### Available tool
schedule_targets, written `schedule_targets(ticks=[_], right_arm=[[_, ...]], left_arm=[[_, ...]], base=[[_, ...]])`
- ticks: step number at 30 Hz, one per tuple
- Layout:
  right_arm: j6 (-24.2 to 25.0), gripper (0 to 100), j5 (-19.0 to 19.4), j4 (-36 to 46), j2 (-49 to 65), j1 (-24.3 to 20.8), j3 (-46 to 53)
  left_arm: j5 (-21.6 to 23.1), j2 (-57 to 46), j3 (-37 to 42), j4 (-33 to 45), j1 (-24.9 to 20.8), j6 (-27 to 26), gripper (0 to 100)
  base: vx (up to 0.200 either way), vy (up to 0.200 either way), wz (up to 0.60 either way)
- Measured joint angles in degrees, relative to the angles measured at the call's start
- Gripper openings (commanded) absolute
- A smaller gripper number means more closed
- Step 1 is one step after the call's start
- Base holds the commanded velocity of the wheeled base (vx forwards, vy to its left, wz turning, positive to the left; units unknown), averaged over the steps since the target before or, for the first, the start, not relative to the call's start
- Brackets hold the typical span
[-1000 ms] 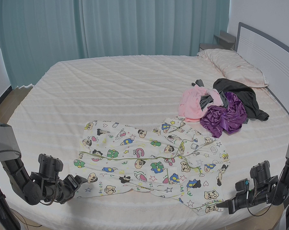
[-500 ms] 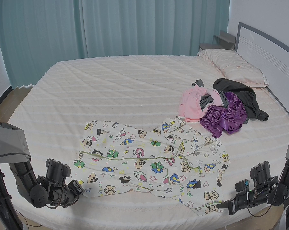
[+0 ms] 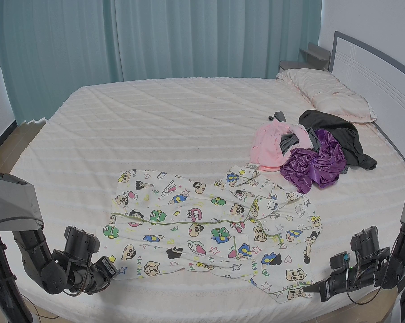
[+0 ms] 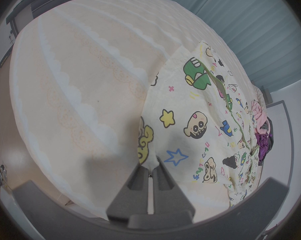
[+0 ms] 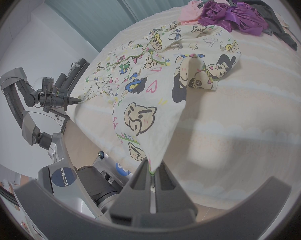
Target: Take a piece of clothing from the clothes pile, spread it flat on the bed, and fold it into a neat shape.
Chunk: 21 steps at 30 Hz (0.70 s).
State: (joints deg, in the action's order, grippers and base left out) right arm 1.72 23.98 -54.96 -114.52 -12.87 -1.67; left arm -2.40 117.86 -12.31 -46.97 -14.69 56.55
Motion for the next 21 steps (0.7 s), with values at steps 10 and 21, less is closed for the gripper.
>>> schedule_targets(ticks=[10,21], right_arm=[[-0.05,0,-0.33,-0.02,1.62,0.37,0.52],[-0.24,0,-0.52,0.33,4.4,0.0,0.66]], left_arm=[[0.22,-3.45,2.36,0.22,0.11,-3.12,0],[0.2,-5.35,5.18,-0.1,0.2,-8.9,0]], base=[[0.0,0.0,0.0],[0.0,0.0,0.0]])
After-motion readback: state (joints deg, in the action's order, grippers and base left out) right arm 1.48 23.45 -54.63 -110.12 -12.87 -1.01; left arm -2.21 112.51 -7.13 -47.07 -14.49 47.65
